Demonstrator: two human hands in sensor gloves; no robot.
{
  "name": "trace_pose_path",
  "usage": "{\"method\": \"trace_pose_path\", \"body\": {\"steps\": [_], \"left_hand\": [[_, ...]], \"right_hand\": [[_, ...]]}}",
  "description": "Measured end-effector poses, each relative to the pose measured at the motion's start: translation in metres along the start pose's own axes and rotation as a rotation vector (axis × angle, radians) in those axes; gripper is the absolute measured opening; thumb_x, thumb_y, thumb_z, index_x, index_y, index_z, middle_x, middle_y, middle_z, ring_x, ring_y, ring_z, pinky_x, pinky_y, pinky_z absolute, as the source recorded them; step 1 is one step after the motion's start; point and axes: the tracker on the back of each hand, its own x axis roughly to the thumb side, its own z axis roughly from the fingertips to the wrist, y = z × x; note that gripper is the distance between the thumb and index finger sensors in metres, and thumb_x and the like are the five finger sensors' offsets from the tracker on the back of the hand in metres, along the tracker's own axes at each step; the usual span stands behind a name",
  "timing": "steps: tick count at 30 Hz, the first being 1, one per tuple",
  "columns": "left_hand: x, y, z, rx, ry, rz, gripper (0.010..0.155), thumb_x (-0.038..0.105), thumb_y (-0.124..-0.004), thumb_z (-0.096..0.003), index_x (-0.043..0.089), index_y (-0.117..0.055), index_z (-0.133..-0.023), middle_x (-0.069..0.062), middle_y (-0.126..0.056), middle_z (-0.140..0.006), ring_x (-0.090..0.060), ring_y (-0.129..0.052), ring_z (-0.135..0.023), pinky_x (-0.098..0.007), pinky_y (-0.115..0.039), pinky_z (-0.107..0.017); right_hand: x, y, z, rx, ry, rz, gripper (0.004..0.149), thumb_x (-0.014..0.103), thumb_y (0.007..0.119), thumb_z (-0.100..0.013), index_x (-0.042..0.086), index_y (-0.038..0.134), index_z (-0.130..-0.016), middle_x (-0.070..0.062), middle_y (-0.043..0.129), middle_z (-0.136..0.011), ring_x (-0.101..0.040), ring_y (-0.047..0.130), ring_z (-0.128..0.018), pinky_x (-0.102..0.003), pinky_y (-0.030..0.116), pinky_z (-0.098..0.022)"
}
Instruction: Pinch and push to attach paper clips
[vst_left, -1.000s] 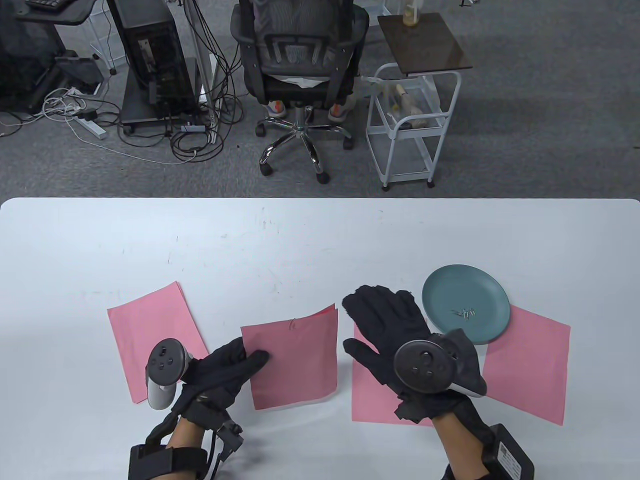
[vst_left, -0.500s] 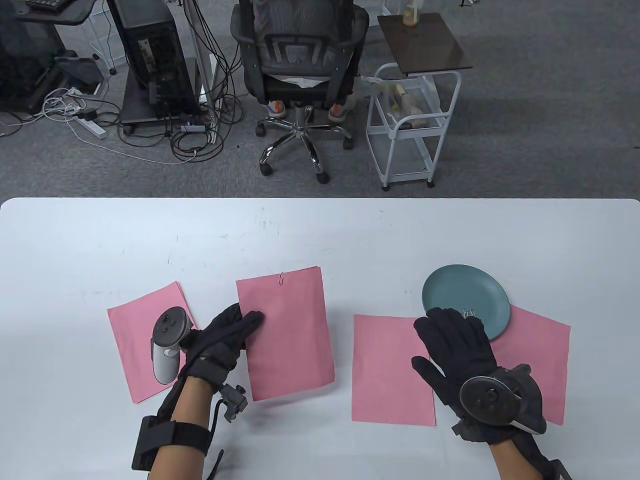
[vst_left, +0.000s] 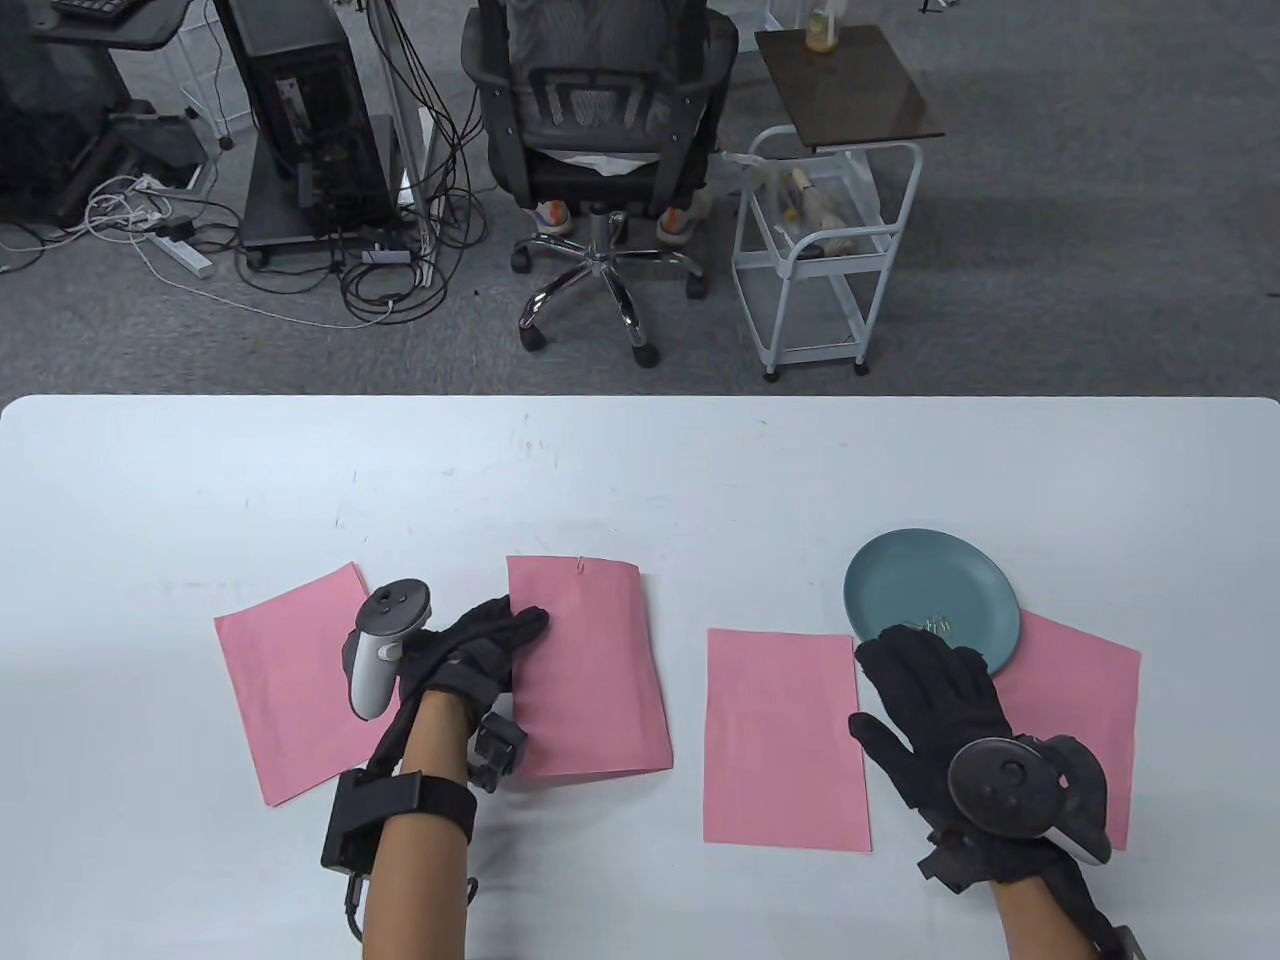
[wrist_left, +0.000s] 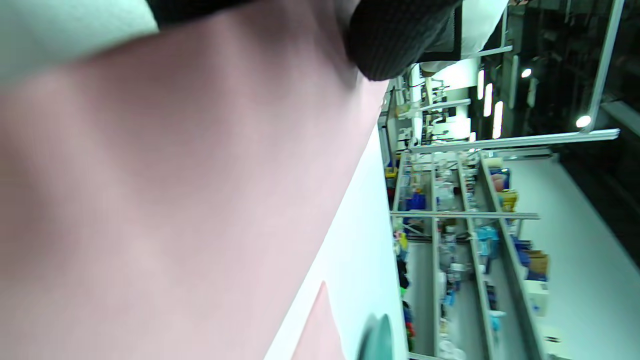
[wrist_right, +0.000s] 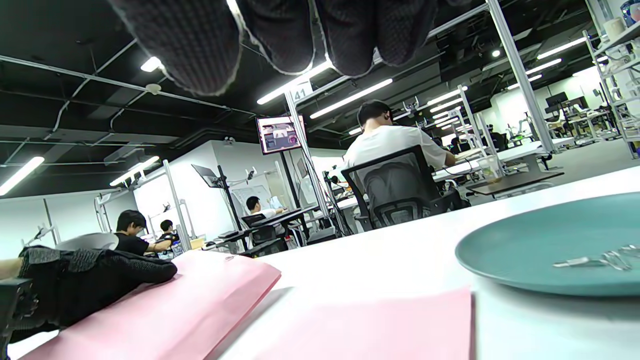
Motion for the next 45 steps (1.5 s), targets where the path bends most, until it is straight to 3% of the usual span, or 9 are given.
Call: {"method": "trace_pose_path", "body": {"steps": [6,15,20,24,28,31,38,45], "left_hand": [[0.009,0.004,-0.003,0.068,0.094,-0.177,0.052,0.034,-0.077,-0.0665,0.008,-0.066,-0.11,-0.005,-0.095,-0.091,-0.02,-0.105,-0.068,-0.04,-0.087,-0.056],[0.023,0.004,0.006,0.264,0.191,-0.441,0.063,0.041,-0.082,-0.0625,0.005,-0.064,-0.111,-0.009,-0.094,-0.092,-0.024,-0.106,-0.068,-0.042,-0.088,-0.054],[0.046,0.002,0.02,0.411,0.222,-0.755,0.064,0.043,-0.084,-0.0609,0.007,-0.065,-0.111,-0.01,-0.092,-0.095,-0.027,-0.104,-0.071,-0.045,-0.086,-0.056],[0.07,-0.011,0.036,0.512,0.173,-1.03,0.065,0.044,-0.084,-0.0597,0.01,-0.065,-0.111,-0.01,-0.089,-0.098,-0.03,-0.101,-0.076,-0.048,-0.083,-0.06],[0.087,-0.046,0.055,0.459,-0.009,-1.099,0.065,0.044,-0.083,-0.0598,0.011,-0.065,-0.112,-0.013,-0.085,-0.102,-0.036,-0.096,-0.082,-0.052,-0.079,-0.064],[0.096,-0.089,0.071,0.321,-0.144,-1.071,0.065,0.045,-0.082,-0.0606,0.01,-0.064,-0.113,-0.015,-0.083,-0.105,-0.038,-0.093,-0.085,-0.054,-0.077,-0.066],[0.087,-0.167,0.091,0.144,-0.287,-1.107,0.064,0.045,-0.08,-0.0621,0.011,-0.063,-0.114,-0.018,-0.077,-0.11,-0.041,-0.086,-0.093,-0.058,-0.071,-0.07],[0.065,-0.213,0.092,0.14,-0.397,-1.329,0.064,0.045,-0.075,-0.0636,0.012,-0.058,-0.116,-0.017,-0.07,-0.114,-0.041,-0.078,-0.1,-0.06,-0.066,-0.073]], "right_hand": [[-0.001,-0.003,0.0,-0.003,0.011,-0.001,0.066,0.047,0.07,-0.059,0.02,0.052,-0.116,-0.017,0.052,-0.119,-0.043,0.049,-0.108,-0.06,0.031,-0.078],[-0.004,-0.008,0.001,-0.018,0.026,-0.015,0.066,0.047,0.071,-0.059,0.019,0.052,-0.116,-0.017,0.051,-0.119,-0.043,0.049,-0.108,-0.06,0.03,-0.078],[-0.005,-0.009,0.001,-0.012,0.045,-0.001,0.066,0.047,0.071,-0.059,0.019,0.052,-0.116,-0.018,0.051,-0.12,-0.043,0.048,-0.108,-0.06,0.03,-0.078],[-0.008,-0.008,0.0,-0.011,0.086,0.026,0.067,0.047,0.071,-0.059,0.019,0.052,-0.116,-0.018,0.052,-0.119,-0.044,0.05,-0.107,-0.061,0.036,-0.077],[-0.009,-0.003,-0.001,-0.002,0.128,0.055,0.068,0.048,0.072,-0.059,0.017,0.053,-0.116,-0.019,0.056,-0.117,-0.044,0.058,-0.103,-0.061,0.046,-0.075],[-0.012,0.005,-0.002,0.048,0.177,0.045,0.069,0.049,0.073,-0.059,0.016,0.054,-0.115,-0.02,0.062,-0.114,-0.043,0.065,-0.1,-0.06,0.052,-0.073],[-0.02,0.03,-0.006,0.18,0.294,-0.091,0.068,0.048,0.074,-0.059,0.012,0.057,-0.114,-0.022,0.07,-0.108,-0.044,0.074,-0.092,-0.06,0.059,-0.068],[-0.025,0.058,-0.01,0.3,0.417,-0.091,0.068,0.048,0.072,-0.06,0.01,0.056,-0.114,-0.025,0.073,-0.105,-0.045,0.077,-0.089,-0.061,0.061,-0.066]]}}
